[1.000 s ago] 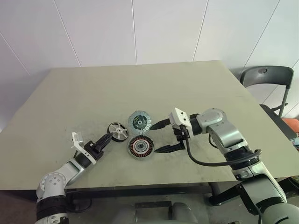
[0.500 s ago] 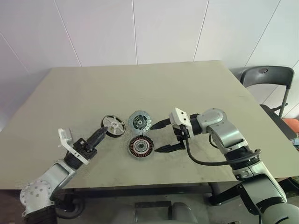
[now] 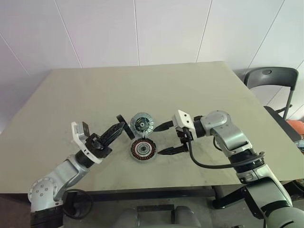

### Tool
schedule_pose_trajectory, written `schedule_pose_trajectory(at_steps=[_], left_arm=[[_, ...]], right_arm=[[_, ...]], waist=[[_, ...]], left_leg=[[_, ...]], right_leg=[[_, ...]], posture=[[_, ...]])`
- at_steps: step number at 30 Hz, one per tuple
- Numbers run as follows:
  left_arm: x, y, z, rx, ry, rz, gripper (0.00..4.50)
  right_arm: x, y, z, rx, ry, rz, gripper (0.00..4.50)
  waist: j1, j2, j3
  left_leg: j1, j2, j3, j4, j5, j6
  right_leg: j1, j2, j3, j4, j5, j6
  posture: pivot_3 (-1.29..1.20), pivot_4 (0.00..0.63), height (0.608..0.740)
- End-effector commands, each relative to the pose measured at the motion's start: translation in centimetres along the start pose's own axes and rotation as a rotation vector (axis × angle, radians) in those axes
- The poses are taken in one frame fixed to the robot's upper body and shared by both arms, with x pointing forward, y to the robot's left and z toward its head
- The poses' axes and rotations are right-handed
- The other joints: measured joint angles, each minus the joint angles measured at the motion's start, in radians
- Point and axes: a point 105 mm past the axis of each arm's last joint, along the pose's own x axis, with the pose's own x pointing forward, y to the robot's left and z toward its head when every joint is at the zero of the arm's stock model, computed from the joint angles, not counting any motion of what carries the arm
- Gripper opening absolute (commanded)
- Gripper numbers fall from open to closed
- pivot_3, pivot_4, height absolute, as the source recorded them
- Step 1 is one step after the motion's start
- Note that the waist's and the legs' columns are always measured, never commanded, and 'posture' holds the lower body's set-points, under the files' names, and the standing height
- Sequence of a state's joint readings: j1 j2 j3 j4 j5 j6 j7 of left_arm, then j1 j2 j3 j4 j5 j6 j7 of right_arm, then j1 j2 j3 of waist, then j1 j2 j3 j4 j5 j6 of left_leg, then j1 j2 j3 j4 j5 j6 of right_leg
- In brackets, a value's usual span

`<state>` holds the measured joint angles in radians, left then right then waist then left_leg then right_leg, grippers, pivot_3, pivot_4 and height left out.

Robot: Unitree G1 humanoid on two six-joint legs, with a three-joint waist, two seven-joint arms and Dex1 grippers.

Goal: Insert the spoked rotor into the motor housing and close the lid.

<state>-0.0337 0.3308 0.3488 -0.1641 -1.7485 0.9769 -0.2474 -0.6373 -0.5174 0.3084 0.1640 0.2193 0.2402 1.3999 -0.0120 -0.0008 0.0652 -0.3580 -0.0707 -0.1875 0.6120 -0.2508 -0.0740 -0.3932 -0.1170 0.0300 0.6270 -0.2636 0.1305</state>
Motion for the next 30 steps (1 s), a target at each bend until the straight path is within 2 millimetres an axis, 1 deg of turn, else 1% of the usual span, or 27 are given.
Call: schedule_pose_trajectory(at_steps=[1,5,8,11,15,17,19,23,26,30], left_arm=[[0.6,0.1,0.6,0.019,-0.012,-0.015,0.02],[1.2,0.2,-0.3,-0.001,0.034,-0.035,0.02],[1.5,0.4,-0.2,0.008,0.032,-0.032,0.02],[0.6,0.3,0.6,0.019,-0.007,-0.027,0.02],[-0.7,0.9,1.0,0.053,-0.039,0.011,0.02],[-1.3,0.8,1.3,0.072,-0.069,0.007,0.02],[-2.3,0.7,1.9,0.072,-0.122,0.0,0.02],[-3.8,1.6,2.0,0.11,-0.148,0.034,0.02],[-4.0,1.9,2.1,0.116,-0.149,0.03,0.02],[-3.3,2.1,3.0,0.14,-0.161,0.009,0.02]], right_arm=[[-0.6,-0.3,0.8,-0.031,-0.018,-0.022,4.5],[-0.9,-0.5,0.6,-0.028,-0.01,-0.04,4.5],[-0.9,-0.4,0.6,-0.023,-0.009,-0.039,4.5],[-0.9,-0.3,0.5,-0.02,-0.006,-0.039,4.5],[-0.7,-0.2,0.4,-0.016,-0.005,-0.036,4.5],[-0.6,-0.1,0.4,-0.017,-0.004,-0.031,4.5],[-0.6,-0.2,0.5,-0.017,-0.004,-0.029,4.5],[-0.6,-0.2,0.5,-0.016,-0.003,-0.022,4.5],[-0.6,-0.2,0.6,-0.016,-0.004,-0.015,4.5],[-0.6,-0.2,0.6,-0.019,-0.001,-0.01,4.5]], waist=[[0.0,0.0,0.0],[0.001,0.0,0.0],[0.002,0.0,0.0],[-0.002,0.0,0.0],[-0.002,0.0,0.0],[0.001,0.0,0.0],[0.001,0.0,0.0],[0.001,0.0,0.0],[0.001,0.0,0.0],[0.002,0.0,0.0]], left_leg=[[0.0,0.0,0.0,0.0,0.0,0.0],[-0.001,0.0,0.0,0.0,0.0,0.0],[-0.001,0.0,0.0,0.0,0.0,0.0],[-0.001,0.0,0.0,0.0,0.0,0.0],[-0.001,0.0,0.0,-0.001,0.0,0.0],[-0.001,0.0,0.0,-0.001,0.0,0.0],[-0.001,0.0,0.0,0.0,0.0,0.0],[-0.002,0.0,0.0,-0.001,0.0,0.0],[-0.002,0.0,0.0,-0.001,0.0,0.0],[-0.002,0.0,0.0,-0.001,0.0,0.0]], right_leg=[[0.0,0.0,0.0,0.0,0.0,0.0],[0.0,0.0,0.0,-0.002,0.0,0.0],[0.0,0.0,0.0,-0.002,0.0,-0.001],[0.0,0.0,0.0,-0.002,0.001,-0.001],[-0.001,0.0,0.0,-0.002,0.001,-0.001],[0.0,0.0,0.0,-0.002,0.001,-0.001],[0.0,0.0,0.0,-0.003,0.001,-0.001],[0.0,0.0,0.0,-0.005,0.001,-0.001],[0.0,0.0,0.0,-0.005,0.001,-0.001],[0.001,0.0,0.0,-0.006,0.001,-0.001]], posture=[[0.0,0.0,0.74],[0.0,0.0,0.74],[0.0,0.0,0.74],[0.0,0.0,0.74],[0.0,0.0,0.74],[0.0,0.0,0.74],[0.0,0.0,0.74],[0.0,0.0,0.74],[0.0,0.0,0.74],[0.0,0.0,0.74]])
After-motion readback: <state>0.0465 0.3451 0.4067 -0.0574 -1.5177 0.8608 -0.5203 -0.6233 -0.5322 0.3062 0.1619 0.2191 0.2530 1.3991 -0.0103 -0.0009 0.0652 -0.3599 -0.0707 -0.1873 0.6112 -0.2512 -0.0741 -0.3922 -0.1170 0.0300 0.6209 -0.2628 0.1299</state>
